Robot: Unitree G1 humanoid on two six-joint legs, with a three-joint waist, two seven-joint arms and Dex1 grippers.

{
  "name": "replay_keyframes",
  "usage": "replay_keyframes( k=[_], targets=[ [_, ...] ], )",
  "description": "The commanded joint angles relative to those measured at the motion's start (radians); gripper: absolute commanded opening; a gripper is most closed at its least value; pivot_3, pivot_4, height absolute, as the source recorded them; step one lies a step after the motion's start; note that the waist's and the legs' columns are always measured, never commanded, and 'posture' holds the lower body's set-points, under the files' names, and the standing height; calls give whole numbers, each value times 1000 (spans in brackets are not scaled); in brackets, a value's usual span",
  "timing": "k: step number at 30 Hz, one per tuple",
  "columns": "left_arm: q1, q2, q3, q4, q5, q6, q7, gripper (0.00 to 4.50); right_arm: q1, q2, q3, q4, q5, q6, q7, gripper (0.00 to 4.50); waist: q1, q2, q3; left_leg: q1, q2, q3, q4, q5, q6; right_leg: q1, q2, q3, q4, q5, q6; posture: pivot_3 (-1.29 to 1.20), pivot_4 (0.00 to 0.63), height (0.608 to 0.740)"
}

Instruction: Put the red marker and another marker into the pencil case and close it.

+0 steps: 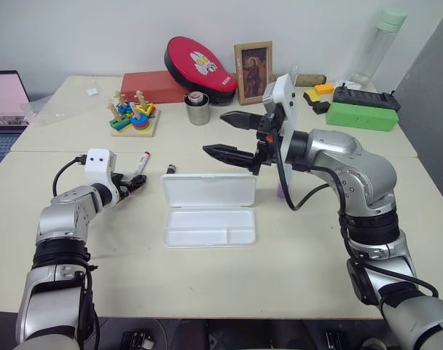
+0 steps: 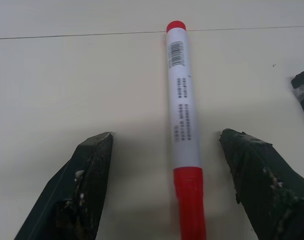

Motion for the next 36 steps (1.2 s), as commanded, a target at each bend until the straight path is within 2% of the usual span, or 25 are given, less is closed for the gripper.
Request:
replay_keyframes(
  k=[1,5,9,19,26,30,33,36],
  targets=[
    [28,-17,-7,-6,6,21,-27,3095,-29,0,-3,-31,15,-21,3,4500,0,0,0,0,0,0,0,0,0,0,0,0,0,0,0,0,150,740],
    [41,-22,1,-19,5,30,-28,2861,-28,0,-2,-32,16,-21,5,4500,0,0,0,0,0,0,0,0,0,0,0,0,0,0,0,0,150,740],
    [46,-28,10,-27,6,34,-26,2061,-29,0,-1,-28,14,-23,8,4500,0,0,0,0,0,0,0,0,0,0,0,0,0,0,0,0,150,740],
    [48,-44,18,-30,13,33,-27,518,-30,-1,1,-23,14,-23,13,4500,2,0,0,0,0,0,0,0,0,0,0,0,0,0,0,0,150,740],
    [48,-53,32,-24,22,23,-21,436,-29,-3,1,-22,15,-24,17,4500,3,0,0,0,0,0,0,0,0,0,0,0,0,0,0,0,150,740],
    [39,-61,62,-42,27,-57,0,435,-29,-14,-7,-23,19,-27,27,4500,3,0,0,0,0,0,0,0,0,0,0,0,0,0,0,0,150,740],
    [1,-86,135,-178,-46,-159,-19,435,-46,-56,-78,-24,81,-7,73,4500,7,0,0,0,0,0,0,0,0,0,0,0,0,0,0,0,150,740],
    [-37,-76,165,-406,-181,-92,-99,435,-40,-137,-140,-60,175,28,155,4500,9,-3,2,-4,0,-1,1,1,-1,-1,0,-2,-1,0,0,0,150,740]
  ],
)
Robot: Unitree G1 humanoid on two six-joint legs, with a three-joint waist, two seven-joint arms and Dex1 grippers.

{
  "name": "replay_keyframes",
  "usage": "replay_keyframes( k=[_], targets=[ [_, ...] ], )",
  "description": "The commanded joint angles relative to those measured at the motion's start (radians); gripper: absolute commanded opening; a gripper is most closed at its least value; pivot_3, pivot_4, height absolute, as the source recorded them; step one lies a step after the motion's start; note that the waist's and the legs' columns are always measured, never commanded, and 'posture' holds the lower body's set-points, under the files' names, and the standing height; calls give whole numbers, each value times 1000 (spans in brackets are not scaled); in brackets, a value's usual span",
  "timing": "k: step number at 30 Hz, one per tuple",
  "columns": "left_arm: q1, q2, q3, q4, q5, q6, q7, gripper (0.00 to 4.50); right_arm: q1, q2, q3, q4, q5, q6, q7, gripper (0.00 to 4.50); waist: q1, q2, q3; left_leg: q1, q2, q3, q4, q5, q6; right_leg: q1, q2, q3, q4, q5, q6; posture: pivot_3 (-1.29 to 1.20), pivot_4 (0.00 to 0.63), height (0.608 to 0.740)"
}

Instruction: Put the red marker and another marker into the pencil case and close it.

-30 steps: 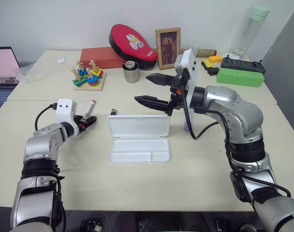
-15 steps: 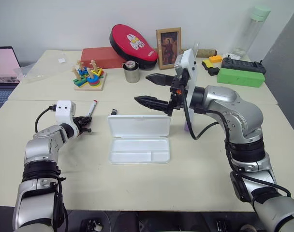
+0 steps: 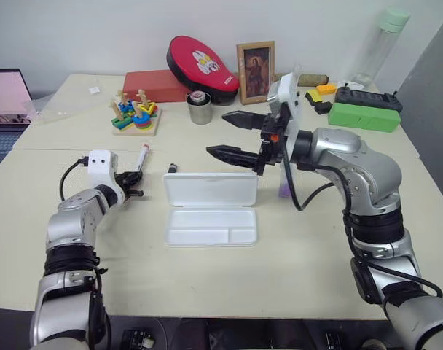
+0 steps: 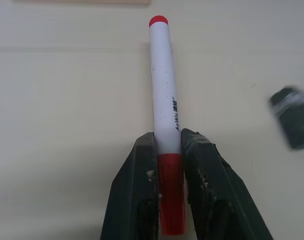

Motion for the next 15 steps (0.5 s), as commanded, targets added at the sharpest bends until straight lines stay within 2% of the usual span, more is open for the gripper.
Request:
replay_keyframes(
  k=[1,6,9,11,15],
  targets=[
    [-86,51,57,-347,-202,63,-120,435,-25,-100,-114,-67,127,31,93,4500,2,-1,0,-2,0,-1,0,0,-1,-1,0,-1,-1,0,0,0,150,740],
    [-122,95,36,-503,-325,182,-176,435,-17,-159,-150,-90,197,54,108,4500,-13,2,-1,-2,0,1,-2,2,-3,2,0,0,-9,0,0,0,150,740],
    [-192,197,-143,-634,-409,303,-405,435,40,-236,-238,-140,242,49,117,4500,-24,2,0,1,0,1,-3,1,-2,2,0,0,-8,0,0,0,150,740],
    [-175,296,-278,-671,-347,299,-549,435,100,-281,-268,-186,258,45,117,4500,-21,2,0,-2,0,1,-2,0,0,2,0,0,-8,0,0,0,150,740],
    [-142,397,-393,-644,-233,230,-658,435,180,-318,-288,-254,277,53,69,4500,-30,5,1,-1,0,2,-2,-1,1,2,0,1,-10,0,1,0,150,740]
  ],
)
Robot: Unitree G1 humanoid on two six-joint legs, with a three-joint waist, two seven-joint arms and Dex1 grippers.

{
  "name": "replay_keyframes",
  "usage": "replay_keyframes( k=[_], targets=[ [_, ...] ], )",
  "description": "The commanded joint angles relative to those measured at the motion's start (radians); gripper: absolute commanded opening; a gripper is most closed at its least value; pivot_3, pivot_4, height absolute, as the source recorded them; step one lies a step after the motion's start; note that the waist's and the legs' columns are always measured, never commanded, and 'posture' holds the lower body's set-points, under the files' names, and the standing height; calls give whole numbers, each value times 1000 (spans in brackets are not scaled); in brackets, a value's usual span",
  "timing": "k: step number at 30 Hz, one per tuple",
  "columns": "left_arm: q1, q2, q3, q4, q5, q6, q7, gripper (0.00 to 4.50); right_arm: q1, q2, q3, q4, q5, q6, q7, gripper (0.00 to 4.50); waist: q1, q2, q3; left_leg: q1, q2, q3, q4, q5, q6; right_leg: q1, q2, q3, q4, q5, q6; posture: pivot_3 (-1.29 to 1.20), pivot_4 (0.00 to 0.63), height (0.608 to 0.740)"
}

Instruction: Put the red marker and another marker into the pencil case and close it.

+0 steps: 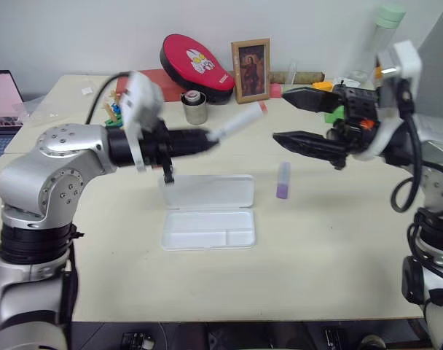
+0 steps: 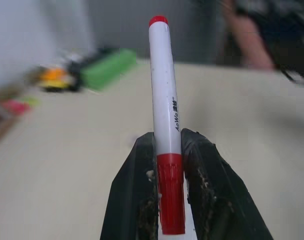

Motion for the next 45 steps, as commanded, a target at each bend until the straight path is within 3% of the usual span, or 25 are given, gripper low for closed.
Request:
replay_keyframes(
  k=[1,6,13,26,28,35,38,45],
  targets=[
    [35,72,-91,16,100,-60,-114,435,56,-29,-50,-96,48,3,-47,4500,-9,2,1,1,0,0,0,0,0,0,0,0,1,0,0,0,150,740],
    [84,100,-162,32,194,-119,-166,435,131,-51,-73,-177,100,26,-108,4500,-4,2,2,0,0,0,0,0,1,0,0,1,1,0,0,0,150,740],
    [126,89,-274,133,420,-231,-128,435,197,-99,39,-206,37,2,-104,4500,3,2,2,0,0,0,1,0,1,0,0,1,0,0,0,0,150,740],
    [156,24,-273,169,482,-281,-137,435,205,-120,124,-181,-12,-39,-74,4500,7,2,2,-2,0,0,1,0,1,-1,0,0,0,0,0,0,150,740],
    [152,12,-267,169,476,-267,-137,1138,206,-120,137,-176,-20,-42,-75,4500,7,2,2,-2,0,0,1,0,1,-1,0,0,0,0,0,0,150,740],
    [165,-2,-242,139,449,-238,-143,2352,234,-101,194,-121,-80,-8,-145,4500,7,2,1,-2,0,0,2,0,1,-1,0,0,0,0,0,0,150,740],
    [177,-10,-224,129,445,-239,-126,2893,244,-90,242,-52,-174,-1,-219,4500,7,2,1,-2,0,0,2,0,1,0,0,0,0,0,0,0,150,740],
    [154,-226,-29,22,249,-144,54,4209,214,56,160,72,-290,170,-572,4500,17,2,1,-2,0,0,3,0,1,-1,0,0,1,0,0,0,150,740]
  ],
)
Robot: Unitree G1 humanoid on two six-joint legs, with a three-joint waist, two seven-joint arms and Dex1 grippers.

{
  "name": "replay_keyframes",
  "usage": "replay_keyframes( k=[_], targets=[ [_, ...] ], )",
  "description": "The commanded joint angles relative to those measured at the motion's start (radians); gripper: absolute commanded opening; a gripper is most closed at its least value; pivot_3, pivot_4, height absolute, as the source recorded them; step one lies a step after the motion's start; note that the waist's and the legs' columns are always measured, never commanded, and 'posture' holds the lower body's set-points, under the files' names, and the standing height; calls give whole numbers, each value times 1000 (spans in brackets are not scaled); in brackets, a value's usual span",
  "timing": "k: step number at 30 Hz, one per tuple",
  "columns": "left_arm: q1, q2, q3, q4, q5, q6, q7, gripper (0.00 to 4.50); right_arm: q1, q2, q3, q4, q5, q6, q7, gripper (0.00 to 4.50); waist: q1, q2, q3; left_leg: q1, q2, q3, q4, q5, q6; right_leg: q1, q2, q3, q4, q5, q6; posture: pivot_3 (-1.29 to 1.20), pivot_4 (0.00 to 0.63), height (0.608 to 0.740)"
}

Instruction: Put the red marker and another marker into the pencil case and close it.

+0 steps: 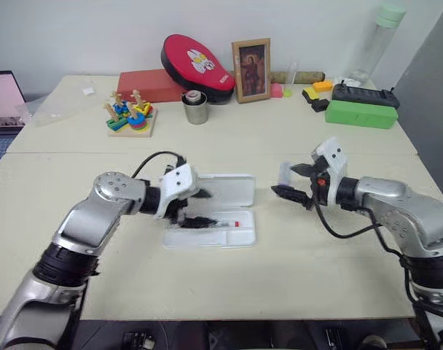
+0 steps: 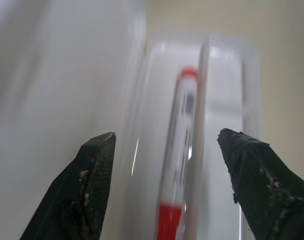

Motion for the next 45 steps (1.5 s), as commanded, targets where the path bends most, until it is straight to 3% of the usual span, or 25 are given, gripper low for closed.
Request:
replay_keyframes(
  k=[1,6,12,25,28,39,45],
  targets=[
    [-39,-119,143,-84,-121,55,147,4382,-22,74,-92,7,-53,77,-182,4500,4,0,0,0,0,0,0,0,0,0,0,0,0,0,0,0,150,740],
    [-94,-250,207,-92,-137,74,329,4453,-46,228,-126,15,-91,166,-355,4500,3,0,0,0,0,0,0,0,0,0,0,0,0,0,0,0,150,740],
    [-162,-318,173,-75,-149,67,369,4453,-65,386,-116,11,-145,209,-485,4500,0,0,0,1,0,0,1,0,0,0,0,0,4,0,0,0,150,740],
    [-156,-275,113,-56,-112,19,318,4453,1,439,5,94,-298,192,-535,4500,-1,0,-1,3,0,0,1,0,0,0,0,1,6,0,0,0,150,740],
    [-152,-266,112,-57,-109,13,316,4500,-1,443,12,109,-324,176,-533,4035,-1,0,-1,4,0,0,1,0,0,1,0,1,6,0,0,0,150,740],
    [-160,-260,117,-44,-107,-5,319,4500,-11,453,1,118,-360,156,-508,1166,-1,0,-1,5,0,0,1,1,0,2,0,1,7,0,0,0,150,740],
    [-159,-251,127,-32,-101,-12,327,4500,-65,449,-99,98,-348,54,-495,1113,-1,0,-1,5,0,0,1,1,0,2,0,1,7,0,0,0,150,740]
  ],
)
